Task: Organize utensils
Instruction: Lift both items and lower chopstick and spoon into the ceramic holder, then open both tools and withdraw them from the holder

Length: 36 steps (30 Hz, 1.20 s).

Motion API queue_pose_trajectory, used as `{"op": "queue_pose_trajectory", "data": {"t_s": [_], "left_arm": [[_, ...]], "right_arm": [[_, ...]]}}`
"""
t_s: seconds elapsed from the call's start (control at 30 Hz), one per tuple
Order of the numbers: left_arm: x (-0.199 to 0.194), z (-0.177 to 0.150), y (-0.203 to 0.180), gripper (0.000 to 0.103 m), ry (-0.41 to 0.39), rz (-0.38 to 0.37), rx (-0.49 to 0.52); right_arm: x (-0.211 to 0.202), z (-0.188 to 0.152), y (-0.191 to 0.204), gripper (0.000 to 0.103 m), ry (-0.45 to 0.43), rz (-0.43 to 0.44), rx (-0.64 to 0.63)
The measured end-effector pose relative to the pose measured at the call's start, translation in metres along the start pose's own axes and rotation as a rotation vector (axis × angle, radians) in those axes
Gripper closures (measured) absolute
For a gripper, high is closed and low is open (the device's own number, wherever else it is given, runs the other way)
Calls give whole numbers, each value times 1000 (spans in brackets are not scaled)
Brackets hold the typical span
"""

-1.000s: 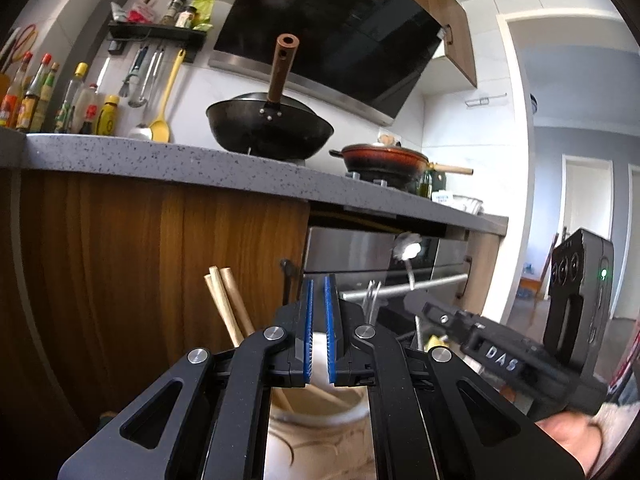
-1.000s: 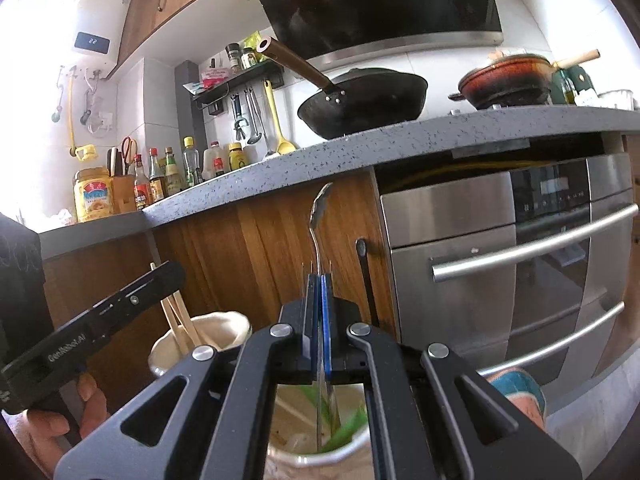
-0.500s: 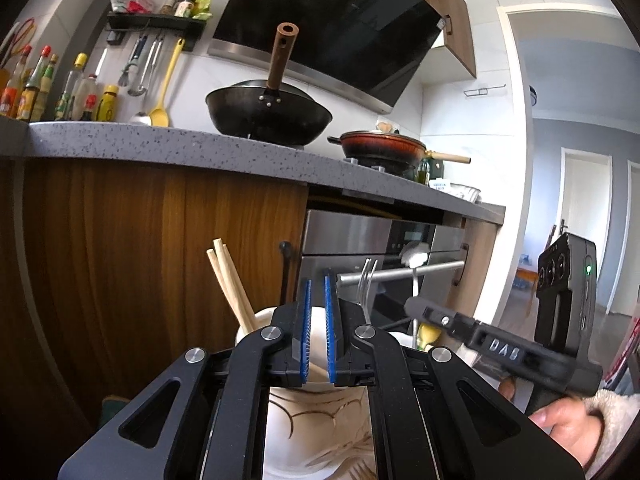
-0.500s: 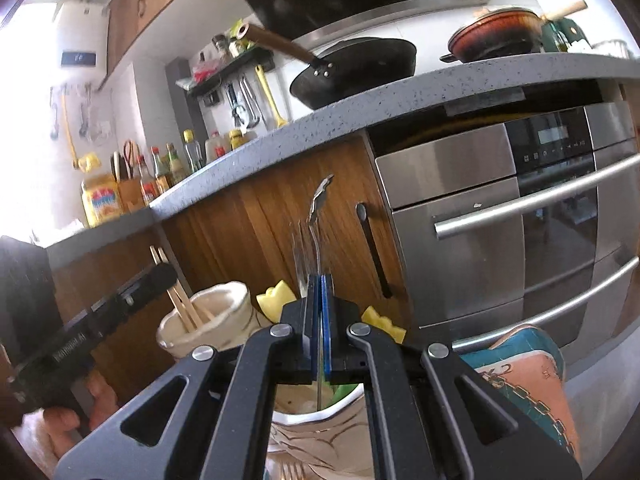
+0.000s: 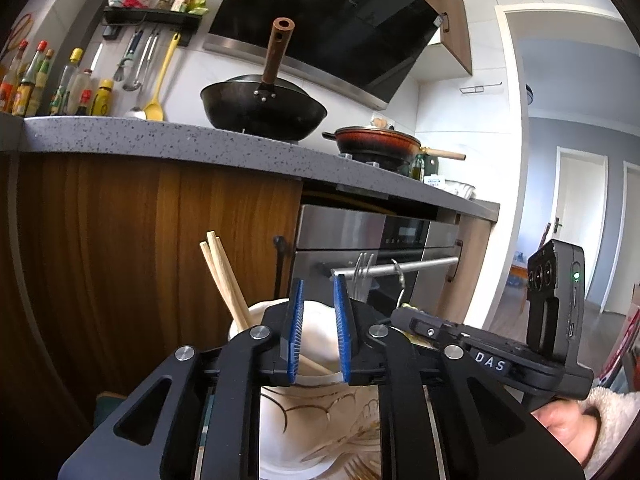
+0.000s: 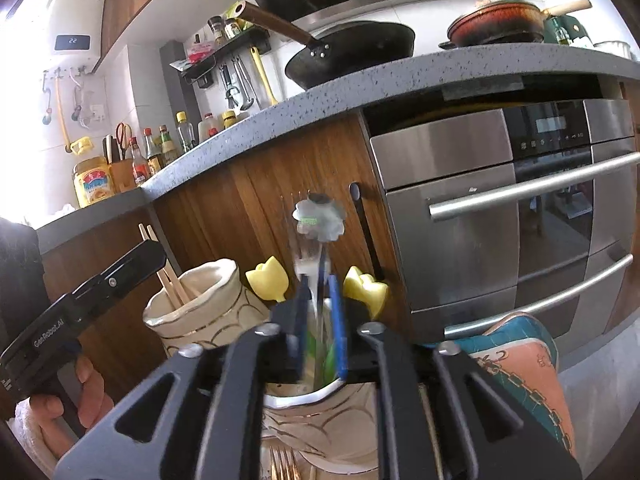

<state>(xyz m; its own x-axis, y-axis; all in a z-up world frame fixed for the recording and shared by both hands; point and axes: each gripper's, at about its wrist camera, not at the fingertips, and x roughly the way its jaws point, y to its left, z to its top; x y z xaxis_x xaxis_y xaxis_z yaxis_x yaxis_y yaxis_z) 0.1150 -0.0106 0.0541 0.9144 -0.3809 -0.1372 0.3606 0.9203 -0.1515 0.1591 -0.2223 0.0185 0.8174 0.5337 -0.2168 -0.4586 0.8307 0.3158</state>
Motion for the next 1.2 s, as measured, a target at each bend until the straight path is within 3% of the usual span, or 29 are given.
{"op": "queue_pose_trajectory", "data": {"t_s": [0.1,0.37,0.5,0.57,0.7,0.83,1.2], "left_arm": [[-1,0,-1,80,1,4,-3],[-25,1,-14,53,-24,40,33],[-38,-2,-18,45,-26,52,36],[-45,-4,-20,33,-32,60,33],[-59,-9,-24,23,-48,91,45],[-70,-18,-29,11,-52,125,51],[-81,-49,-38,7,74,166,65]], "right_arm": [[-9,1,3,70,-26,1,1],[-43,-5,22,38,-76,-47,-84],[-61,-12,27,29,-83,-75,-98],[-70,-15,27,26,-90,-83,-94],[-87,-20,24,14,-105,-96,-78],[-98,-26,21,8,-114,-110,-57],[-114,-40,19,5,-91,-155,-46]]}}
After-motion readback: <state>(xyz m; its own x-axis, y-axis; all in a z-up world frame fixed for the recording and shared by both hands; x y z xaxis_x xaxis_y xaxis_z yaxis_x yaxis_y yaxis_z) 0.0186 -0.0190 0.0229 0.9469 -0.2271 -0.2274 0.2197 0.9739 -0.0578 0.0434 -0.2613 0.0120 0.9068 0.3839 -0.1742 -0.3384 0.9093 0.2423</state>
